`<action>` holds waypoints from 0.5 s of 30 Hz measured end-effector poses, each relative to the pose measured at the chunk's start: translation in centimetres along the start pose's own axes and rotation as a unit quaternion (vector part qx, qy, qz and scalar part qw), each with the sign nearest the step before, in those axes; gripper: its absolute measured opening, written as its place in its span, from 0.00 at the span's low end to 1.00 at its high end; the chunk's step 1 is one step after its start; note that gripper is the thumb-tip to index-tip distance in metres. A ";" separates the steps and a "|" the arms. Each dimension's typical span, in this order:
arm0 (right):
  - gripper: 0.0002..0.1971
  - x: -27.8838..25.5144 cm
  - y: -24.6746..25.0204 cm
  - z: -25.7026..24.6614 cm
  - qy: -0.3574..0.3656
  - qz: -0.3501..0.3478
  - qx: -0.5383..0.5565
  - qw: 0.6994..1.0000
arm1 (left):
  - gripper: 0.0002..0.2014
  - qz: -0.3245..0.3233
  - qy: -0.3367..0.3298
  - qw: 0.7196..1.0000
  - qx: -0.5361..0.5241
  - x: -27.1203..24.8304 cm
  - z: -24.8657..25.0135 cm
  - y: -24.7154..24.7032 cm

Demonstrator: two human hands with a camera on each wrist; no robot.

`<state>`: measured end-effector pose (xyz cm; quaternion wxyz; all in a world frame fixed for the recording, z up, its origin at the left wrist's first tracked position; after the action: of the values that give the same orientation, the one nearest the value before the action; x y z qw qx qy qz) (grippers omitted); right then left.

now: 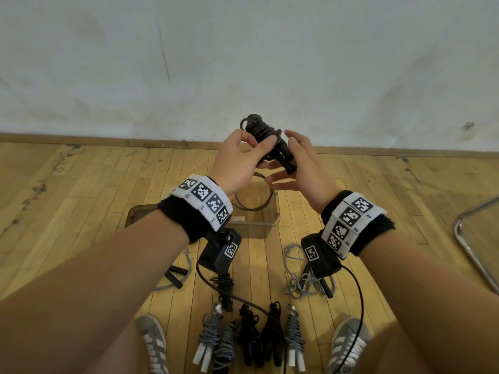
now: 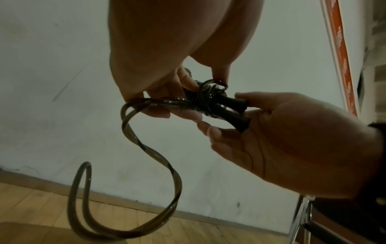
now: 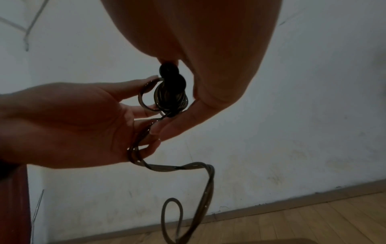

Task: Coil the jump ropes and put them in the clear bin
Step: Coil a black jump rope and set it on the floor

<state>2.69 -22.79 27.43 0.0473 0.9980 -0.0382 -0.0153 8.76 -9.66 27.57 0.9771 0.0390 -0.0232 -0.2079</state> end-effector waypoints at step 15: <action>0.22 0.5 1.9 -0.7 0.097 0.036 -0.129 0.986 | 0.15 -0.079 -0.022 0.971 0.224 0.9 -0.1 -0.6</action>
<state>3.06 -24.69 28.27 0.1795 0.9783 -0.0669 0.0785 9.32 -10.61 27.48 0.9233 0.2536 -0.0873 -0.2749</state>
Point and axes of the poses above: each hand's wrist, its own x-axis towards the middle knuckle, its own y-axis out of the back of the hand, z = x × y, the point moved 10 cm from there along x, towards the middle knuckle, and after that the axes turned 7 degrees about -z, right-handed, at the moved point
